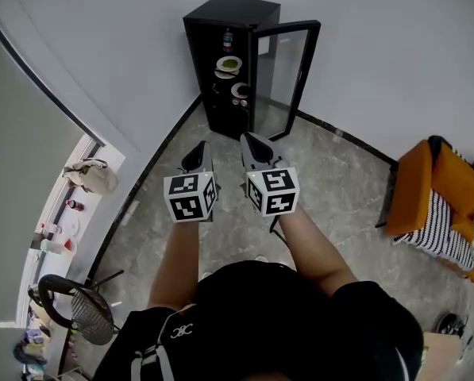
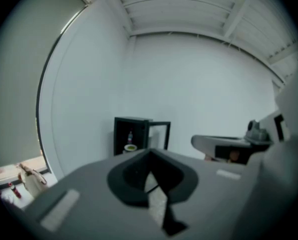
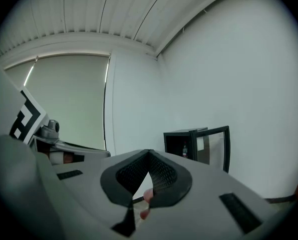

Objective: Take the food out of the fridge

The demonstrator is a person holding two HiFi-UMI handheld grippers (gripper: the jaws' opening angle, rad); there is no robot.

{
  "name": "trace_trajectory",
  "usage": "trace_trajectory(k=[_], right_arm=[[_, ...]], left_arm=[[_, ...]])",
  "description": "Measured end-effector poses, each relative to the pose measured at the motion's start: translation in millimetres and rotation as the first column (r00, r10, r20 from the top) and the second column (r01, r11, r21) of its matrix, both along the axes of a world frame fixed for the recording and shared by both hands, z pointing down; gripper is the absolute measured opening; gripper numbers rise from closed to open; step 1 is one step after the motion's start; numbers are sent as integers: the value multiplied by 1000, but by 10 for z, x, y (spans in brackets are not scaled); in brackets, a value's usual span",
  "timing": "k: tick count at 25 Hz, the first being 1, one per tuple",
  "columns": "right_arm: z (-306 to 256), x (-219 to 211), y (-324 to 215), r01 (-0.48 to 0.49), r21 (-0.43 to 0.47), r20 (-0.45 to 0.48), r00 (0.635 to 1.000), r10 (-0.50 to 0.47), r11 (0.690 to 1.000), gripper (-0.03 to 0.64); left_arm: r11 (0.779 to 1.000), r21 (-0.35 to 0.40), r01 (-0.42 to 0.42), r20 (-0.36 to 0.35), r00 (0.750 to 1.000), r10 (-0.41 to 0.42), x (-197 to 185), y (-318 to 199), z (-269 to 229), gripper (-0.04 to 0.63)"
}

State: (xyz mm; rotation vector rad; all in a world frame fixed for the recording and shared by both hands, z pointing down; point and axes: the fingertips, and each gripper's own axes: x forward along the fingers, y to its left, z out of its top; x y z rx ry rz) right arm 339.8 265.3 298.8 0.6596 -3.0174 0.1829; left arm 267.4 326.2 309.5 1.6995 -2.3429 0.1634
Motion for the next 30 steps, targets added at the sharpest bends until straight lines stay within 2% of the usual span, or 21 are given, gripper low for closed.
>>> trace_trajectory(k=[11,18,25,30], right_arm=[[143,317,-376,9,-19,-28,1000,-9,1000,-11],[143,339,-602,11,-28,-22,1000,-12,1000,-11],[214,157,-837,7,-18,-28,1000,-7,1000,-9],[320,-219,-1092,7,-5,-39,999,-7,1000,-11]], left_arm=[[999,-5,37,-38,999,-37,252,-298,114,-5],[1000,-9,24,-36,999,-24,280,-578,91,-4],[1000,-1,17,-45,999,-17,57,-877,161,-3],[1000,14,22,-62,998,-21,-340,-1142,276,-3]])
